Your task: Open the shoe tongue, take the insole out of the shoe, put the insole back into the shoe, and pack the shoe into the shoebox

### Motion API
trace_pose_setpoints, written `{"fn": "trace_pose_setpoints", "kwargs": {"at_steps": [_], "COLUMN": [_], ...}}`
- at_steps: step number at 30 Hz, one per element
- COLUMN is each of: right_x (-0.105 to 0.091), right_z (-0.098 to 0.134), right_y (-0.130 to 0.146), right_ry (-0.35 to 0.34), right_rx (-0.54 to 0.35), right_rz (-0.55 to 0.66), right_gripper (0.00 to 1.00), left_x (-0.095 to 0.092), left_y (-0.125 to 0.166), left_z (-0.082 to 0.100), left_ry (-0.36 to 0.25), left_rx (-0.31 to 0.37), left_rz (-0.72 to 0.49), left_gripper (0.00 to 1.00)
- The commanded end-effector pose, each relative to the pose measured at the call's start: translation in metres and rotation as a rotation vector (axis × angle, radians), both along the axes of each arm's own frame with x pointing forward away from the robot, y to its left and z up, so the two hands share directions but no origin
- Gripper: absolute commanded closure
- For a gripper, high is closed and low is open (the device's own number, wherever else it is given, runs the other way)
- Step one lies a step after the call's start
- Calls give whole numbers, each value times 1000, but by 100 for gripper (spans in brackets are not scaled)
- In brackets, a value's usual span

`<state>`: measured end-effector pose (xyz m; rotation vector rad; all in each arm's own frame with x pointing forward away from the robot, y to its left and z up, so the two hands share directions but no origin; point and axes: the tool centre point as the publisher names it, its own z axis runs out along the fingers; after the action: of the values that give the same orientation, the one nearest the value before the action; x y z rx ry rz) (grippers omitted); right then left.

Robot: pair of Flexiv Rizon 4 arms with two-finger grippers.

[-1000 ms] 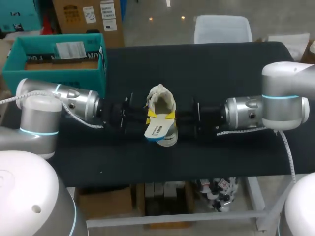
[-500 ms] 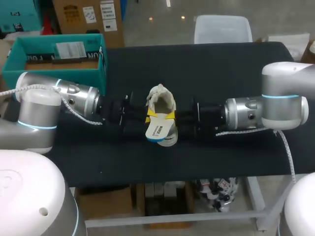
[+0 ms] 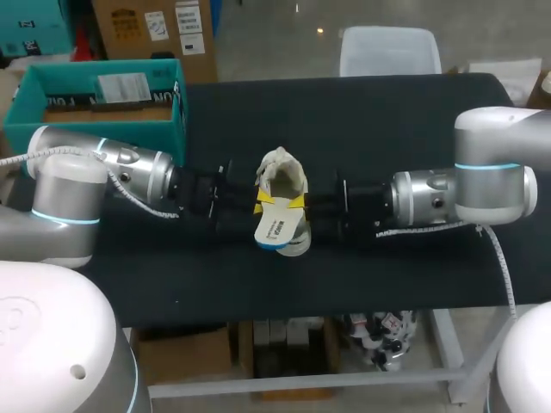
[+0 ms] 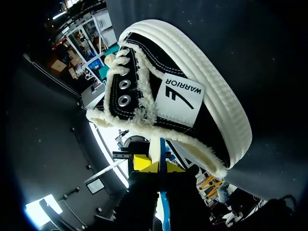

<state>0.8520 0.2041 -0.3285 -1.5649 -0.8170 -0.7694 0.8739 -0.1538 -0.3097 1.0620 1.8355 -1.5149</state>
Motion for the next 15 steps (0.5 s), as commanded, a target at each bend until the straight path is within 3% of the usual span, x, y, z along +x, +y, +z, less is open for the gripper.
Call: {"fn": "trace_pose_setpoints", "kwargs": {"at_steps": [1,9,15], "right_x": [11,16,22], "right_z": [-9,-11,-12], "right_y": [3,-3,-5], "right_ry": [8,19,21], "right_rx": [7,-4,-10], "right_rz": [5,-25,-36], "right_gripper": [100,100,100], "left_x": [9,24,33], "left_y": [-3,-10,-12], "left_z": [-9,-24,-32], "left_ry": [12,46,39], "left_rx": [-14,-7,-1], "left_rz": [6,18,47], "left_gripper": [100,100,100]}}
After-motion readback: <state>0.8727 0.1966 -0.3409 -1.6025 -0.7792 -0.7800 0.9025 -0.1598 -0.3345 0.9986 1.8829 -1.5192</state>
